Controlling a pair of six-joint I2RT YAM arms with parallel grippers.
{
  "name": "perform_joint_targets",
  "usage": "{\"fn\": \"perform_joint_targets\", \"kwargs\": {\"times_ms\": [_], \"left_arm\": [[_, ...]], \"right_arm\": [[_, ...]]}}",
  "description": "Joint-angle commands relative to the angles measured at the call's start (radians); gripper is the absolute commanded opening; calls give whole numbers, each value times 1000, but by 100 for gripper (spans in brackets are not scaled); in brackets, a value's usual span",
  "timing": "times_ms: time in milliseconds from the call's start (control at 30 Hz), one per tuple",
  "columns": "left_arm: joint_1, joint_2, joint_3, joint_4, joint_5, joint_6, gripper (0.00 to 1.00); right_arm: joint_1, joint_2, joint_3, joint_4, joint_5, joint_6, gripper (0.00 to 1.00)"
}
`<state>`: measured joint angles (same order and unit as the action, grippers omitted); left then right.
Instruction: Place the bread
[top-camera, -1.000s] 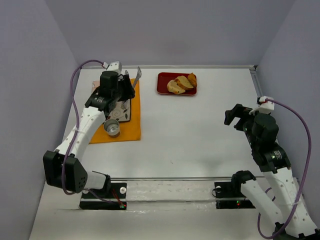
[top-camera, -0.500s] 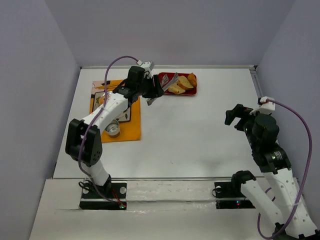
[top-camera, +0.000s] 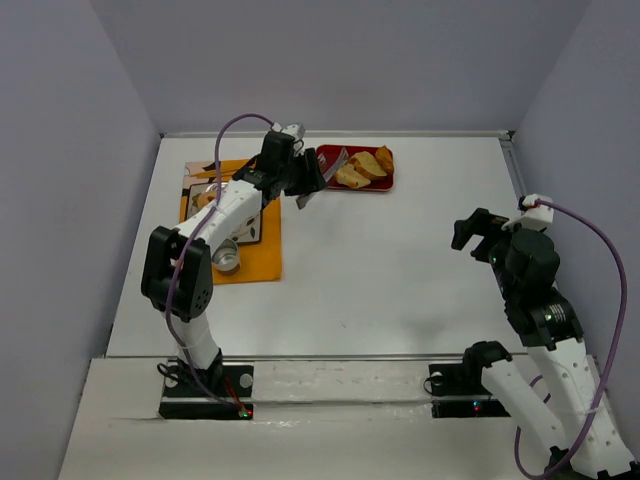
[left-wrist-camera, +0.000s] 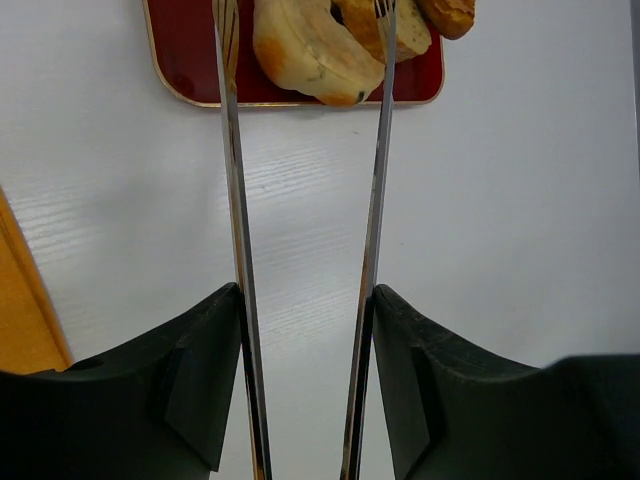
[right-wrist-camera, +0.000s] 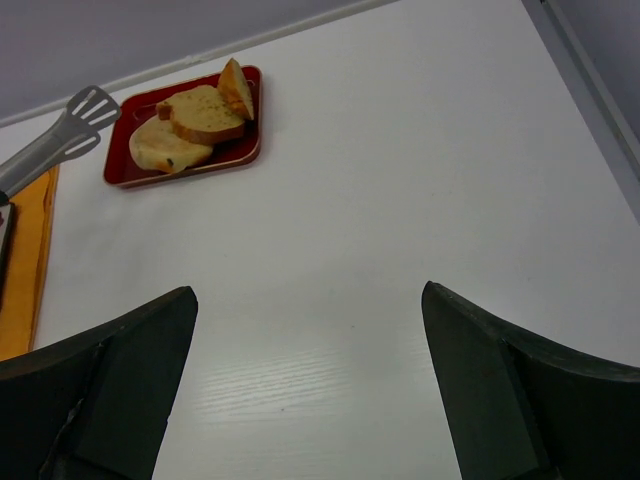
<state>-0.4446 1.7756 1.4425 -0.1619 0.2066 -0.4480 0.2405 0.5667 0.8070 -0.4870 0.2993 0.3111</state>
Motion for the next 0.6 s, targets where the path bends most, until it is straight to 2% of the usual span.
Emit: {"fn": "perform_joint_targets", "kwargs": {"times_ms": [0, 300, 567], "left_arm": [[-14, 16, 45, -2, -13, -20, 63], [-23, 84, 82, -19, -29, -21, 62], [-25, 117, 90, -2, 17, -44, 58]], "right_arm": [[-1, -10, 1, 33, 18, -4, 100], [-1, -11, 0, 33, 15, -3, 100], [-1, -13, 0, 33, 20, -1, 100]]}}
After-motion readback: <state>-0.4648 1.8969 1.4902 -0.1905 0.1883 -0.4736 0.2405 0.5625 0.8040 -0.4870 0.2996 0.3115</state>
